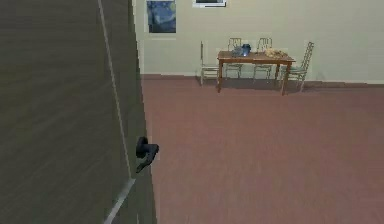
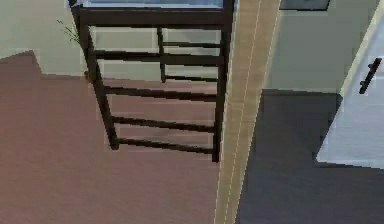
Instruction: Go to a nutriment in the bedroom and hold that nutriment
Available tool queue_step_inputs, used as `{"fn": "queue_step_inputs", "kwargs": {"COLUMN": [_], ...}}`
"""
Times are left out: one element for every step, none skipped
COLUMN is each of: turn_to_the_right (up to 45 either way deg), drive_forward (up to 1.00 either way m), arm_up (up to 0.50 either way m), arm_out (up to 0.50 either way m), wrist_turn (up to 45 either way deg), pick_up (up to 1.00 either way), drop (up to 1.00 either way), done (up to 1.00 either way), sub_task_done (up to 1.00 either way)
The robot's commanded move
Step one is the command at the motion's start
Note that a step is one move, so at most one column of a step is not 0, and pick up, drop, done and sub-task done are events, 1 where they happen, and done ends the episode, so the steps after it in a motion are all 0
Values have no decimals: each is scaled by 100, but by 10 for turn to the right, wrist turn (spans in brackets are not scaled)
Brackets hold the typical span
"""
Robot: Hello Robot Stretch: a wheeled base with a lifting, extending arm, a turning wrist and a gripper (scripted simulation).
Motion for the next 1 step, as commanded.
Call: {"fn": "queue_step_inputs", "kwargs": {"turn_to_the_right": [270], "drive_forward": [0], "arm_up": [0], "arm_out": [0], "wrist_turn": [0], "pick_up": [0], "drop": [0], "done": [0], "sub_task_done": [0]}}
